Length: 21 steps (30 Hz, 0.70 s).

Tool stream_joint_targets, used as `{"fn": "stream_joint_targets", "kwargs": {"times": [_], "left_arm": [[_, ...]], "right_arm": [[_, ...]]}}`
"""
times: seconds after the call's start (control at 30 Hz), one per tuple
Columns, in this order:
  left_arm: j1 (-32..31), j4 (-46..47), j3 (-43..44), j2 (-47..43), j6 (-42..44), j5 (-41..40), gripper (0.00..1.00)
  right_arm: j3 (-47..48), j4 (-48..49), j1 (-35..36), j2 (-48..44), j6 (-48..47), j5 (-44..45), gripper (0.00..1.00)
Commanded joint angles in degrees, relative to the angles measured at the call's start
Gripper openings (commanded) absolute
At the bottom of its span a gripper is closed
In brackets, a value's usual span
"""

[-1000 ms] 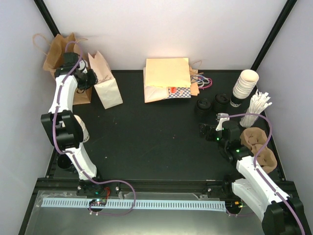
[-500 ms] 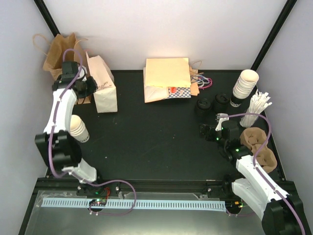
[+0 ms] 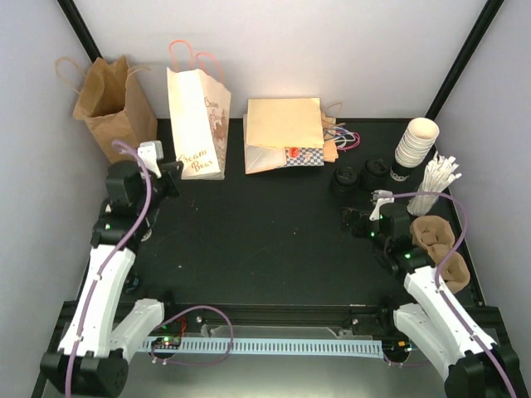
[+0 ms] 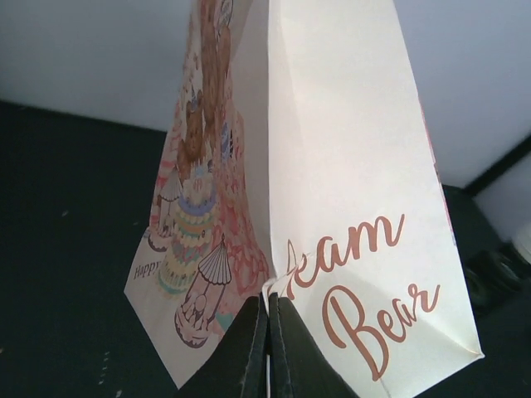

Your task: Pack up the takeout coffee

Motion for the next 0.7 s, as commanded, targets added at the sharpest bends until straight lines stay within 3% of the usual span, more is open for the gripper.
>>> {"fn": "stream_joint_targets", "kwargs": {"times": [0.0, 0.13, 0.3, 0.67], "left_arm": [[-4.6, 7.4, -4.3, -8.4, 2.2, 5.1, 0.02], [-9.3, 8.3, -7.9, -15.2, 1.0, 6.4, 0.02], [-12.0, 10.5, -11.6, -21.5, -2.2, 10.8, 0.02], [-14.5, 11.2, -16.4, -27.1, -3.8, 19.5, 0.02]], "right_arm": [[9.9, -11.9, 0.2, -1.8, 3.7, 5.4, 1.00], [18.2, -19.8, 0.3, -3.6, 5.9, 5.0, 1.00], [23.6, -21.8, 0.3, -7.5, 9.0, 2.4, 1.00], [37.8, -28.6, 0.2, -4.7, 3.7, -8.0, 1.00]]}}
